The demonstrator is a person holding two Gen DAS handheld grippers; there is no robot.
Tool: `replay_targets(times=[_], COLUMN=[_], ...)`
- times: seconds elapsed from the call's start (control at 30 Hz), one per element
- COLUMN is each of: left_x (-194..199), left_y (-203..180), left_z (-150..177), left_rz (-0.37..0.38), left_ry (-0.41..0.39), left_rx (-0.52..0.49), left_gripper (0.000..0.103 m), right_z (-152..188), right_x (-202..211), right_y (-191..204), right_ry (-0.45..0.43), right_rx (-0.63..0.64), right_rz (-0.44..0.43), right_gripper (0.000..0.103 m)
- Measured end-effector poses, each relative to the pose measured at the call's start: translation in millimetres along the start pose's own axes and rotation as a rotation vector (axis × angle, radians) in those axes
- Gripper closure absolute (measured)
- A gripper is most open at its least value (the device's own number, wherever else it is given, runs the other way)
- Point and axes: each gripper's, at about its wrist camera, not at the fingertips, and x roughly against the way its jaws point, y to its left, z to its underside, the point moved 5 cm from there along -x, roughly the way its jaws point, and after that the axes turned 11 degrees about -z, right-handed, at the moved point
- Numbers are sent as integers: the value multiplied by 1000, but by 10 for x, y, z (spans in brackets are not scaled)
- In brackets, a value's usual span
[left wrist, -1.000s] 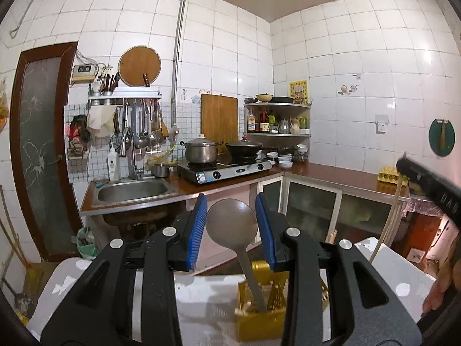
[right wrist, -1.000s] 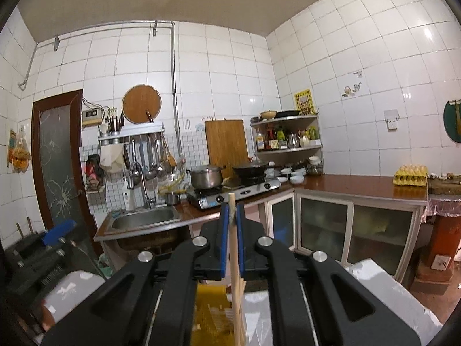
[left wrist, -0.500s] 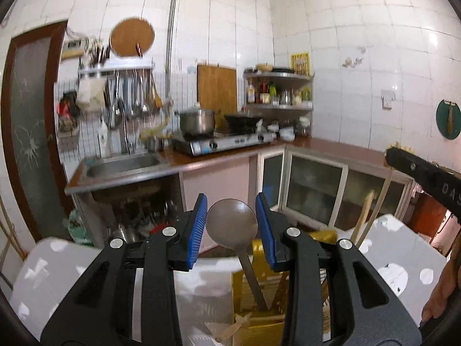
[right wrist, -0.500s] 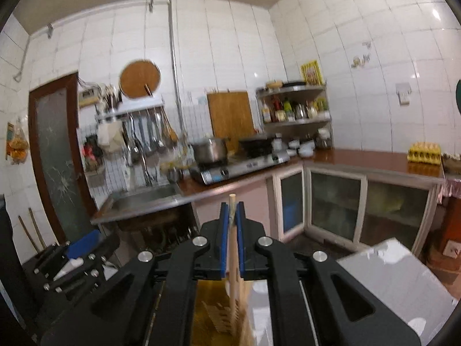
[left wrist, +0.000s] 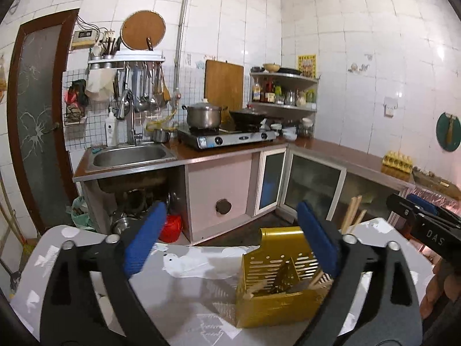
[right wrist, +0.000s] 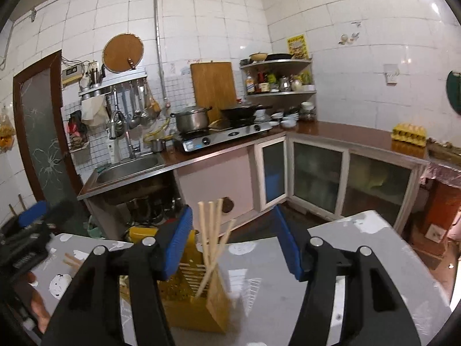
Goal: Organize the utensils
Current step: 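Move both open tools down toward the blue-handled spoon and the fork, then close the left tool on the blue-handled spoon while the right tool grasps the green-handled fork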
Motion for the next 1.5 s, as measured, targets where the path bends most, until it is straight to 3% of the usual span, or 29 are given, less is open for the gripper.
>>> replay_targets(times=[0.17,0.33,0.43,0.87,1.23,1.4,1.5], left_x=[385,669,765,624,437,342,266], left_y=[269,541,700,963,867,754,755], left_z=[-3,200,439,1550,2181,2309,2414], left_rz=[4,-60,-83,-99,-143,-107,-87], left_ry=[28,30,71,346,536,604,673], left_rx=[28,10,8,-28,-40,-47,0], left_gripper=[5,5,5,5,5,33,44], right_z=[33,282,468,1603,2046,2089,2091], right_x=[402,687,803,990,950,937,935], right_y=[-49,-126,-151,-233,-304,-347,-352], right_ry=[13,61,90,239,306,313,320], right_rx=[7,-13,-18,-24,-74,-91,-91], right_rz=[78,125,146,225,233,235,239], right_gripper=[37,34,33,31,31,31,31])
